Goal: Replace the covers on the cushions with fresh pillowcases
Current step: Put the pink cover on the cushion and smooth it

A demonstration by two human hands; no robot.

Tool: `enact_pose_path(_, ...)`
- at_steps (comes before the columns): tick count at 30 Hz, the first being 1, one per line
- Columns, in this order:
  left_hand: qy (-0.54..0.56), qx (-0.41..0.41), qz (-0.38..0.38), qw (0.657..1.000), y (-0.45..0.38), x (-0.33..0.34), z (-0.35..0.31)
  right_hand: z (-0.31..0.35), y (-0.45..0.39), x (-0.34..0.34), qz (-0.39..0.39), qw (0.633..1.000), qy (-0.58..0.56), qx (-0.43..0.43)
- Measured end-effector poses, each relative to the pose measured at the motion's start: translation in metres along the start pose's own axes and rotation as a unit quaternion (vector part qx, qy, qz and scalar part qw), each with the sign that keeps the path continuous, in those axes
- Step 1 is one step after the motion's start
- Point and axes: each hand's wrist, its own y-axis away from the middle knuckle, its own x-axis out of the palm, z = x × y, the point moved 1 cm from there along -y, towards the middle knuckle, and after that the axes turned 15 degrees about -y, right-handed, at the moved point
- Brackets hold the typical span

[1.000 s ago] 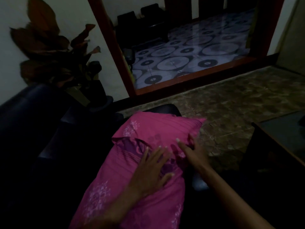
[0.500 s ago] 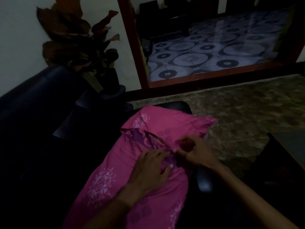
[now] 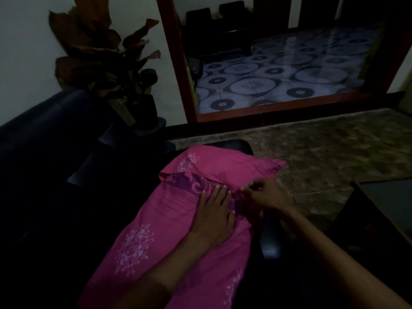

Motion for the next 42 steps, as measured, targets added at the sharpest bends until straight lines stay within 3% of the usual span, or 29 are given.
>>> enact_pose_path(3, 0.039, 0.011, -0.102, 0.994, 0.019, 0.004, -0.005, -0.003, 0.003, 0.020, 0.044, 0.996, 0.081, -0.001)
enact_pose_path(6, 0.063, 0.032, -0.110, 0.991, 0.028, 0.007, -0.006, -0.016, 0.001, 0.028, 0.049, 0.992, 0.111, 0.029)
enact_pose_path(8, 0.038, 0.047, -0.083, 0.995, 0.028, 0.008, -0.004, -0.012, 0.003, 0.025, 0.036, 0.994, 0.098, 0.041)
enact_pose_path(11, -0.001, 0.079, -0.043, 0.996, 0.021, 0.003, -0.005, 0.002, 0.005, 0.011, -0.001, 0.997, -0.018, 0.080)
enact_pose_path(15, -0.048, 0.046, -0.022, 0.998, 0.002, -0.002, -0.012, 0.015, 0.004, -0.007, -0.057, 0.984, -0.151, 0.075)
enact_pose_path(17, -0.035, 0.026, 0.011, 0.999, -0.009, 0.001, -0.014, 0.019, 0.006, -0.013, -0.067, 0.988, -0.135, 0.040)
enact_pose_path(19, -0.053, 0.021, 0.078, 0.995, -0.015, 0.002, -0.015, 0.020, 0.013, -0.013, -0.029, 0.997, -0.075, -0.009)
enact_pose_path(21, -0.076, 0.031, 0.095, 0.992, -0.015, 0.002, -0.016, 0.013, 0.021, -0.008, 0.007, 1.000, 0.004, -0.024)
enact_pose_path(25, -0.002, 0.055, -0.060, 0.997, -0.003, 0.015, -0.011, -0.002, 0.033, 0.000, -0.059, 0.996, 0.055, -0.049)
enact_pose_path(27, -0.011, 0.079, -0.103, 0.991, 0.002, 0.017, -0.011, -0.004, 0.043, 0.008, -0.098, 0.990, 0.077, -0.061)
enact_pose_path(29, -0.038, 0.083, -0.040, 0.995, -0.001, 0.012, -0.013, -0.004, 0.058, 0.024, -0.108, 0.987, 0.088, -0.075)
enact_pose_path(31, -0.094, 0.062, 0.075, 0.991, -0.012, 0.012, -0.018, -0.002, 0.070, 0.036, -0.139, 0.983, 0.086, -0.089)
enact_pose_path(34, -0.132, 0.058, 0.117, 0.983, -0.013, 0.015, -0.022, -0.004, 0.079, 0.044, -0.160, 0.979, 0.089, -0.089)
enact_pose_path(37, -0.031, 0.078, 0.006, 0.996, -0.005, 0.015, -0.023, -0.017, 0.077, 0.030, -0.160, 0.980, 0.096, -0.075)
enact_pose_path(39, 0.023, 0.142, -0.083, 0.986, 0.000, 0.021, -0.029, -0.026, 0.073, 0.015, -0.177, 0.975, 0.121, -0.055)
enact_pose_path(42, -0.013, 0.205, -0.103, 0.973, -0.002, 0.028, -0.037, -0.040, 0.075, 0.002, -0.196, 0.972, 0.126, -0.010)
